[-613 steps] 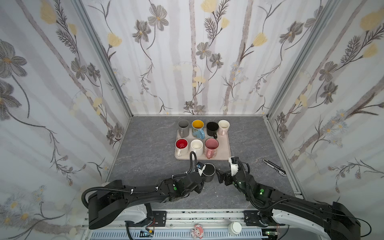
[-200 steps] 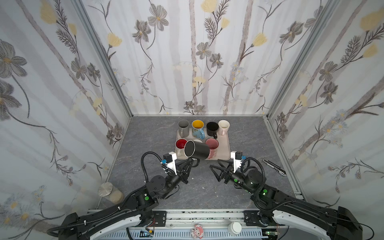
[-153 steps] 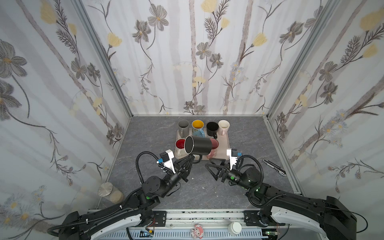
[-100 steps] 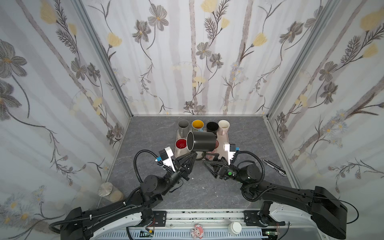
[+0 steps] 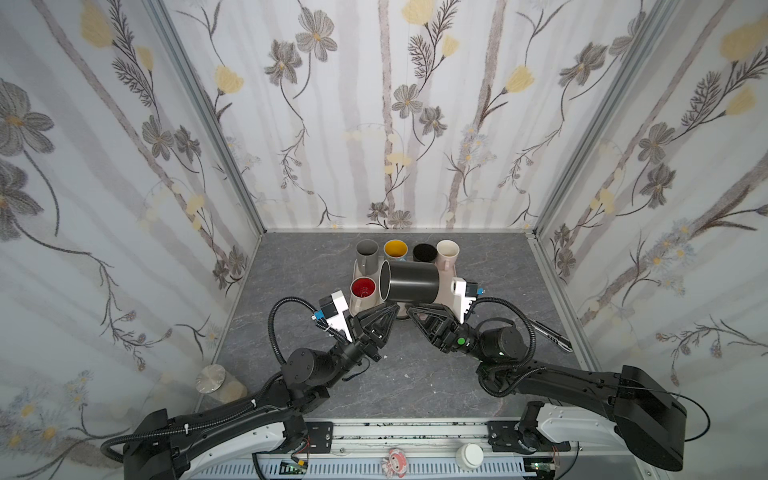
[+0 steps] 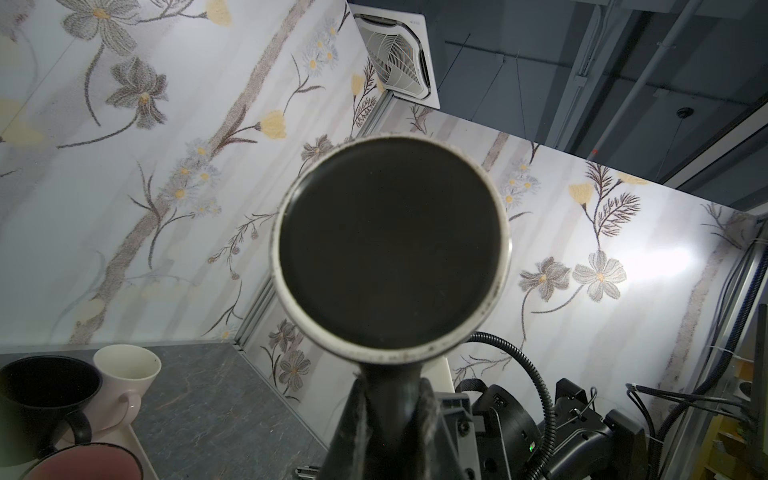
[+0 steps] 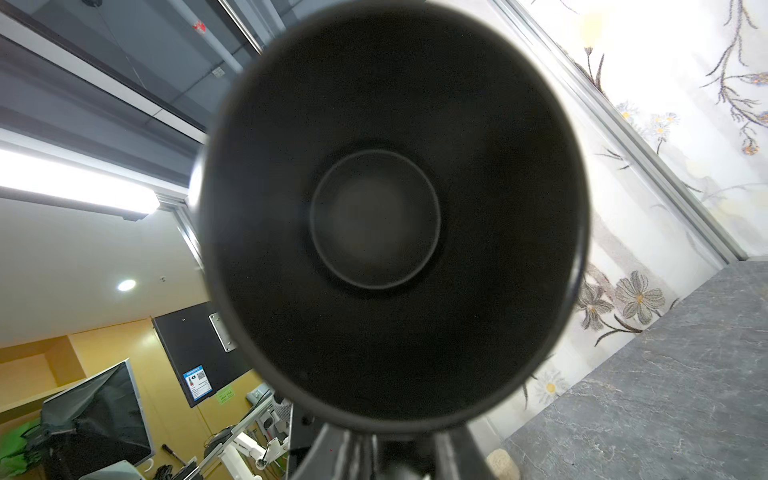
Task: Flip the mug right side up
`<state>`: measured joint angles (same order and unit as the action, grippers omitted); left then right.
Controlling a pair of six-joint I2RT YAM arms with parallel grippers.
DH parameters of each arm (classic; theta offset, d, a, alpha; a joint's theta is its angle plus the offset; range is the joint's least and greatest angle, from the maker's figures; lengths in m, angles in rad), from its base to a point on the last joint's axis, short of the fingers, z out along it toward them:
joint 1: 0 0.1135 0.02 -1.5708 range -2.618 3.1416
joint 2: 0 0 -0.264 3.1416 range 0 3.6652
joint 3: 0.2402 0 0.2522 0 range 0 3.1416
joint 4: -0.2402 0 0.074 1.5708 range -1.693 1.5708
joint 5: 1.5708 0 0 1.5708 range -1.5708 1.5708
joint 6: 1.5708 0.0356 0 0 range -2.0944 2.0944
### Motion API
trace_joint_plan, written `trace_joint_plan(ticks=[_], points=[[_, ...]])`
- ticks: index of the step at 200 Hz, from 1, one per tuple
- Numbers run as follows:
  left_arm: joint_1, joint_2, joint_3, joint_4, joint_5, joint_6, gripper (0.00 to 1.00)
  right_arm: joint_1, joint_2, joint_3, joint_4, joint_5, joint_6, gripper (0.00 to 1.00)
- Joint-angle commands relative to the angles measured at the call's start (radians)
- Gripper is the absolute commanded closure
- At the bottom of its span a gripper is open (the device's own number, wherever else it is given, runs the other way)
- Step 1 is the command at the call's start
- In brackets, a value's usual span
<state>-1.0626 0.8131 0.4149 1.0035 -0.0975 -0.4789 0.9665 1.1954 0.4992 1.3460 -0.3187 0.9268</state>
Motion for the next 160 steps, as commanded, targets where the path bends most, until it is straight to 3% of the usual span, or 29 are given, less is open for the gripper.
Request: trace_joint_plan(ticks=[1,14,27,36,63,114,160], points=[[0.002,0.006,0.012,0.046,-0.035,-0.025,1.0,0.003,-0.029,0.003,0.018,-0.017,-0.01,1.0],[0.002,0.0,0.011,0.021,-0.053,-0.038,1.0,0.002,-0.066,-0.005,-0.044,0.014,-0.035,1.0],[0.002,-0.01,0.012,-0.009,-0.064,-0.042,0.59,-0.002,-0.114,-0.008,-0.153,0.051,-0.071,1.0],[0.003,-0.019,0.011,-0.034,-0.075,-0.049,0.37,-0.005,-0.154,-0.005,-0.258,0.083,-0.101,1.0],[0.003,-0.064,-0.002,-0.109,-0.123,-0.044,0.01,-0.03,-0.279,0.001,-0.575,0.193,-0.187,1.0],[0.002,-0.169,-0.05,-0.244,-0.238,-0.008,0.0,-0.127,-0.445,0.075,-1.234,0.413,-0.28,1.0],[0.002,-0.227,-0.088,-0.311,-0.315,0.009,0.0,-0.237,-0.396,0.173,-1.599,0.623,-0.38,1.0]])
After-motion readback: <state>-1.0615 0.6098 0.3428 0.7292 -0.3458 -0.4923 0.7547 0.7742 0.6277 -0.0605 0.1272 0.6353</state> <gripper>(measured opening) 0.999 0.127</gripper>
